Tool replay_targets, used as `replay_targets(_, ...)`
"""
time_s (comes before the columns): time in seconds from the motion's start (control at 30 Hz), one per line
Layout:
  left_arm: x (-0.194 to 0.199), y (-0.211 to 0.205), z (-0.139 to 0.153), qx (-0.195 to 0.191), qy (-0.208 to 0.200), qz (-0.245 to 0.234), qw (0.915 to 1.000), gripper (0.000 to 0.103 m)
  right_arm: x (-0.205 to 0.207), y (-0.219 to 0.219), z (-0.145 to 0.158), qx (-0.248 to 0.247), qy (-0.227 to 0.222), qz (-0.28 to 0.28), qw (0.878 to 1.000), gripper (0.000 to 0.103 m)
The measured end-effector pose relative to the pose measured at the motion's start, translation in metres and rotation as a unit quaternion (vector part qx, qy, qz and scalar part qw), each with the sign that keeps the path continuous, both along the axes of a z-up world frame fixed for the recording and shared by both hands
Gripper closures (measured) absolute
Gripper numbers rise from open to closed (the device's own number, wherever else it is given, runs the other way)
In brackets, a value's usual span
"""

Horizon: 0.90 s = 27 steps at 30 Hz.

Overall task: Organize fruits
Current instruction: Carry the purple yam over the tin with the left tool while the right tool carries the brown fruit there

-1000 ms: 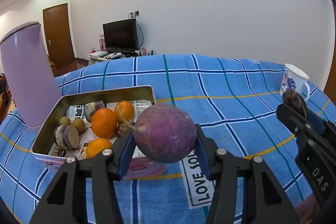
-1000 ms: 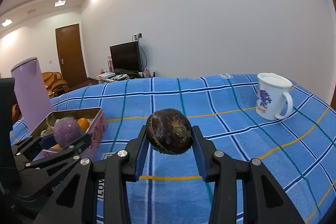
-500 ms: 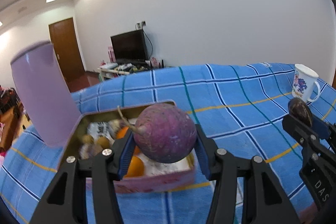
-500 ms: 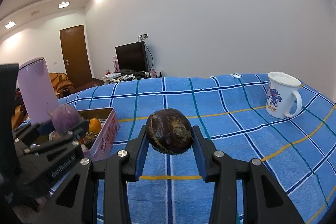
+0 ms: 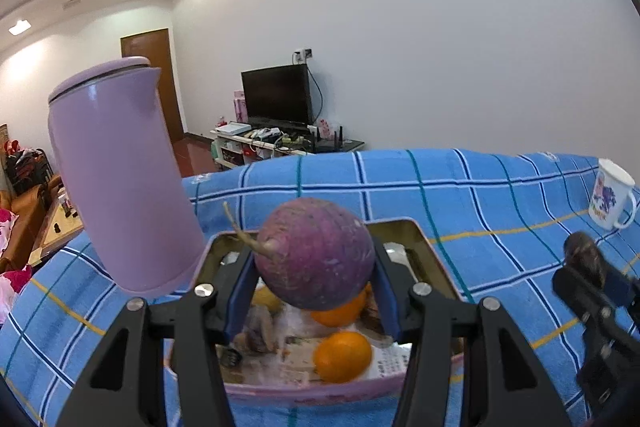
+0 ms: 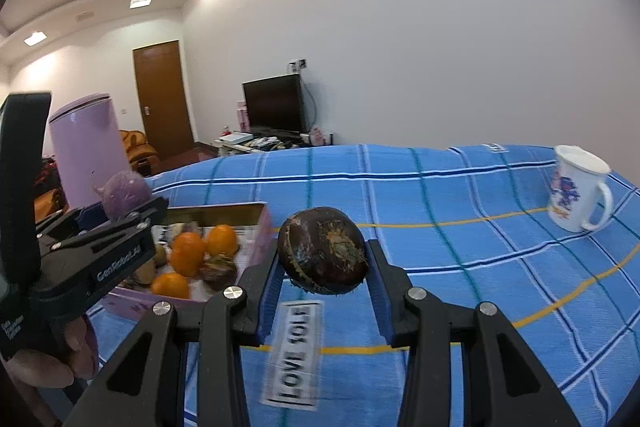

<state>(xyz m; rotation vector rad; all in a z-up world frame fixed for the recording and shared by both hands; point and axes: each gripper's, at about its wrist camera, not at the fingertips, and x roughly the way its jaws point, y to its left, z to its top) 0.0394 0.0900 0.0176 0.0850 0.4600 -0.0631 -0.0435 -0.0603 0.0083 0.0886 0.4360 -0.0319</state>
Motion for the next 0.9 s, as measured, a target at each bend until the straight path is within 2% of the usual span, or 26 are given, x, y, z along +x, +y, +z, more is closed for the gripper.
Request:
replay_targets(0.37,0.020,0.031,0.001,-0.020,0.014,0.038,0.9990,0.049,0.031,0.043,0.017,0.001,-0.023,0.044,0.999,0.061)
replay_targets(0.53,0.031,0.043,-0.002,-0.012,0.019,0.063,0.9977,0.049,0.050,0.058,0.016,0.014,-0.022,0.057,0.998,0.061)
replay_targets(0.73,0.042,0.050,-0.009,-0.015,0.036,0.074,0.9965,0.049,0.075,0.070,0.015,0.035,-0.027,0.056,0.997,0.061)
replay_targets(0.9,0.047,0.052,-0.012,-0.011,0.040,0.074,0.9964,0.049,0.078,0.064,0.010,0.031,-0.027,0.052,0.998,0.061)
